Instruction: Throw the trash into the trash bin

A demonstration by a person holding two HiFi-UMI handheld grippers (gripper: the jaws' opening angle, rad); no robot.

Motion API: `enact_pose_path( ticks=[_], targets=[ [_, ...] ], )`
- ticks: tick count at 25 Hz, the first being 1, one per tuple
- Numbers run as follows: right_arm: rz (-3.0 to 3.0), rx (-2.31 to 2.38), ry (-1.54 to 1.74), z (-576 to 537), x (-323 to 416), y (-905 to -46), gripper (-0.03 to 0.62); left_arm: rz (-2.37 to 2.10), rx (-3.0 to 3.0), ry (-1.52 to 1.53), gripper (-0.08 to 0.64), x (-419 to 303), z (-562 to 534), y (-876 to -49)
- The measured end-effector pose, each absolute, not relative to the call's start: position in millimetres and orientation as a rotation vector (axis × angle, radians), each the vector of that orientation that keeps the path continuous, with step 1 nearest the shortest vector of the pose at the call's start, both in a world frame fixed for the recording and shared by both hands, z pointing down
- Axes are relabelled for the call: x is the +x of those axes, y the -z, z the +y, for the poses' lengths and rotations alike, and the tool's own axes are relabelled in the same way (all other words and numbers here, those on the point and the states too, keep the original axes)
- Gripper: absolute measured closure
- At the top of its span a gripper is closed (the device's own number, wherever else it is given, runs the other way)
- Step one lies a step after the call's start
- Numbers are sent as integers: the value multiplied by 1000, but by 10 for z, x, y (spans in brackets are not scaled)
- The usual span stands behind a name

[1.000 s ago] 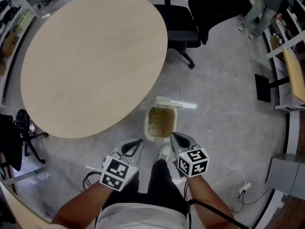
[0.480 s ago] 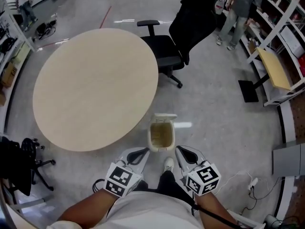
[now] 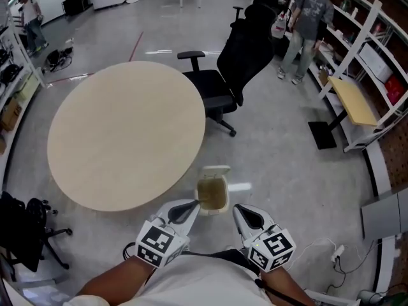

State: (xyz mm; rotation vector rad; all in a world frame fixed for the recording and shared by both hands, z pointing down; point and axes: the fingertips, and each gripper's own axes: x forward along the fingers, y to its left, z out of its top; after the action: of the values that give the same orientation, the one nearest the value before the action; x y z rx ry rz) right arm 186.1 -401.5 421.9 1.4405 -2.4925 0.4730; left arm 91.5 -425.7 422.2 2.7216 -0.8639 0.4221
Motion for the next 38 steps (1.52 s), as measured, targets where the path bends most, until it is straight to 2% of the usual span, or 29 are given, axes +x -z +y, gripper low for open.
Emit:
enact_pose_path(
  ticks=[19, 38],
  targets=[
    [-2645, 1306, -338, -3709, 2622, -3857, 591, -1165, 2734, -317, 551, 1640, -3847, -3752],
    [-2719, 1222, -341, -3356, 2980, -3874, 591, -1257, 2661, -431, 551, 1909, -3239, -3856]
  ],
)
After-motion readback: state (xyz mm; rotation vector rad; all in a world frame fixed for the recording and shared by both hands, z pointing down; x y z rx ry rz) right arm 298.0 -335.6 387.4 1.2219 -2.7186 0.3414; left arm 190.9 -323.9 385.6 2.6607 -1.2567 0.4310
